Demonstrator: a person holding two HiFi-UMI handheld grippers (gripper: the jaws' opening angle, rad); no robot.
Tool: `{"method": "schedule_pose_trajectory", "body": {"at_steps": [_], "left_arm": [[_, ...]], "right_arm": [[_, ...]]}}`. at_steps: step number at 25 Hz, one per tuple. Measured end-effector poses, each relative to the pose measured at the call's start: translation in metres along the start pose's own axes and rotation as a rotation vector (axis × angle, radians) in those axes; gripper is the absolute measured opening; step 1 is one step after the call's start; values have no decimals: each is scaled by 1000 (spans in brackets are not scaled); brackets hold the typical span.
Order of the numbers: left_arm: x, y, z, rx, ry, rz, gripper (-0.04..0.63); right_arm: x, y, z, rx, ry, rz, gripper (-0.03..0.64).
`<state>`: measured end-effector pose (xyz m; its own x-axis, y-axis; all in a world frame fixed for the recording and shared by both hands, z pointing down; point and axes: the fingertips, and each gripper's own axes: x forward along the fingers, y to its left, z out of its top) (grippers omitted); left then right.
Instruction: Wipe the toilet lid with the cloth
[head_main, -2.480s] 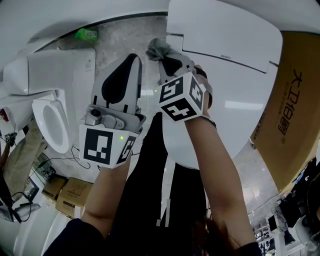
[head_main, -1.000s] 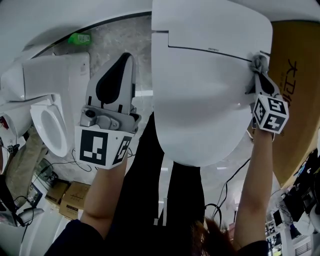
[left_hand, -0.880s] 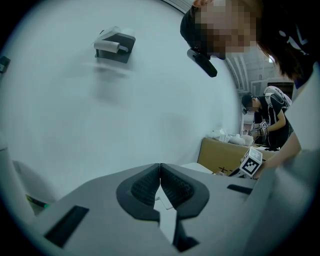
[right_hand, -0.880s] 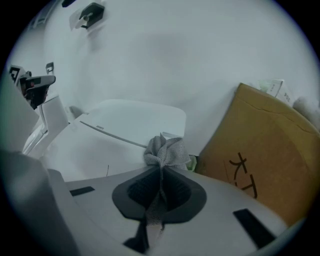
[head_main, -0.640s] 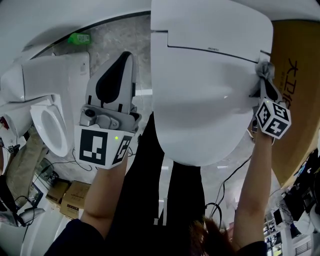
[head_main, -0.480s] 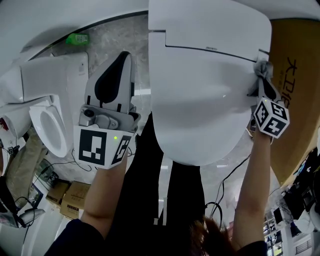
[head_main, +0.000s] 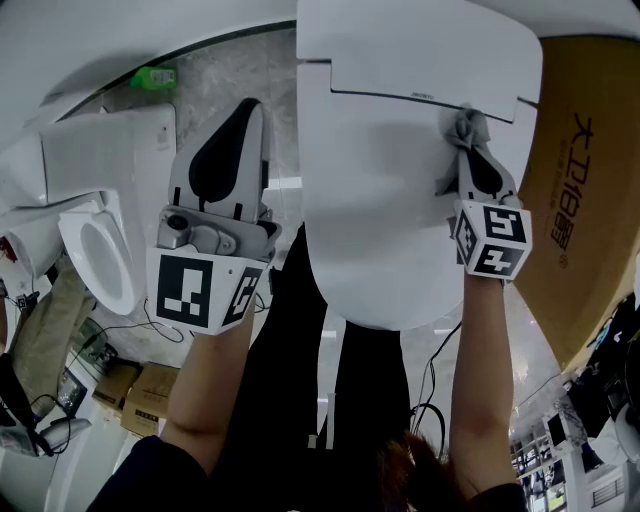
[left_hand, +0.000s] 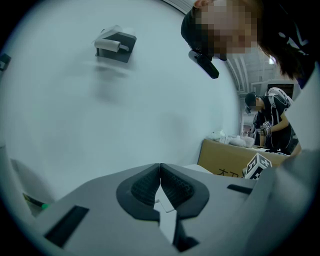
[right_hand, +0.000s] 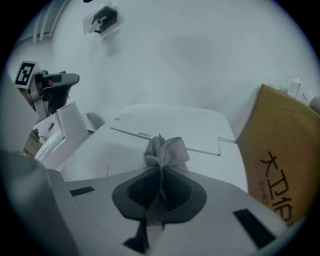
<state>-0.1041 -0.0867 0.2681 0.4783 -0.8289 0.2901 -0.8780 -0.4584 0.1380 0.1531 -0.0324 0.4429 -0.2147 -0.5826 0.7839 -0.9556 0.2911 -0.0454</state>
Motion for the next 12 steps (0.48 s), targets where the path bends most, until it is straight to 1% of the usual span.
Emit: {"method": "schedule_pose_trajectory", "body": {"at_steps": [2,7,12], "left_arm": [[-1,1,0,1,0,2,20],[-4,5,1,3,-1,10,20],[-9,11,3,3,-6,22,20]], "right_arm": [[7,35,9,-20,-6,59,35],[23,116,29,-107,-15,181,34],[32,172,39,-167,-19,270,34]]}}
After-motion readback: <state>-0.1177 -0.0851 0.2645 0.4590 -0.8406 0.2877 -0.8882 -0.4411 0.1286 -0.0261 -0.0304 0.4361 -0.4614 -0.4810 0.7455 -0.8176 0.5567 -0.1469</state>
